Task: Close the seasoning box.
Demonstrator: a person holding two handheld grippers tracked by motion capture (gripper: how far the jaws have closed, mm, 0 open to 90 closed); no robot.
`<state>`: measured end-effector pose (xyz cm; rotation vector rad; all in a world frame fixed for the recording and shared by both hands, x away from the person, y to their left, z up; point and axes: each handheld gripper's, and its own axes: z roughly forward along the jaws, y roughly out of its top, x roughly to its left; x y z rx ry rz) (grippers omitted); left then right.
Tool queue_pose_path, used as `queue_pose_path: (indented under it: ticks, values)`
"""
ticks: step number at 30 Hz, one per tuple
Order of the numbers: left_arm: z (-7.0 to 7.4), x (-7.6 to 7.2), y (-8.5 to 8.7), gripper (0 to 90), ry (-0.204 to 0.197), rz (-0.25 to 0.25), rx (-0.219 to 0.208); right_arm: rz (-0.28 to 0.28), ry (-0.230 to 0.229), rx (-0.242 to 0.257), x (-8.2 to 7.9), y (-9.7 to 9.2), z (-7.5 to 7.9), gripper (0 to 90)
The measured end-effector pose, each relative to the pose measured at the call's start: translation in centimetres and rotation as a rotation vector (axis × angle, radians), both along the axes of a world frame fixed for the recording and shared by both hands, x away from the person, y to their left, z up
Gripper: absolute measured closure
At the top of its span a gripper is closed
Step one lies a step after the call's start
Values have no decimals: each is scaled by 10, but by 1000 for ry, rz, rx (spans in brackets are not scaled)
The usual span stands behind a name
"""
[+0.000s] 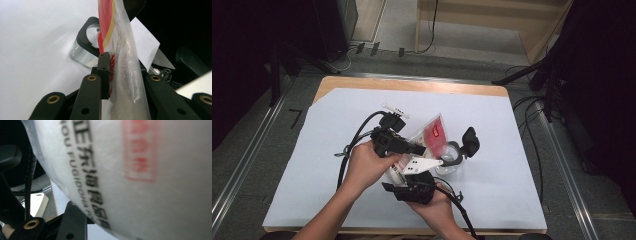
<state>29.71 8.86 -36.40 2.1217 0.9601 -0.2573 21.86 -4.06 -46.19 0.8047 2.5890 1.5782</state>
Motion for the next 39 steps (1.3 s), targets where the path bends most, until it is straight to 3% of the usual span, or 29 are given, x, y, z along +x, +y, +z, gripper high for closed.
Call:
queue_pose_path:
  ticks: [3, 6, 15, 18, 24, 39]
  values:
    - [3, 1, 1, 766, 4, 1, -11, -2, -46, -29, -3, 3, 1, 591]
    - [5, 2, -1, 765, -8, -6, -10, -12, -49, -29, -3, 3, 3, 603]
    - [9, 3, -5, 756, -32, -18, 3, -23, -20, 4, 0, 1, 6, 609]
    - [9, 4, -6, 727, -23, -30, 12, -25, -2, 23, 2, 0, 7, 610]
    - [7, 4, -6, 718, -45, -26, 2, -21, -3, 16, 3, 0, 9, 610]
    - [21, 14, -13, 791, 20, 4, 64, -27, 8, 40, 8, 0, 17, 605]
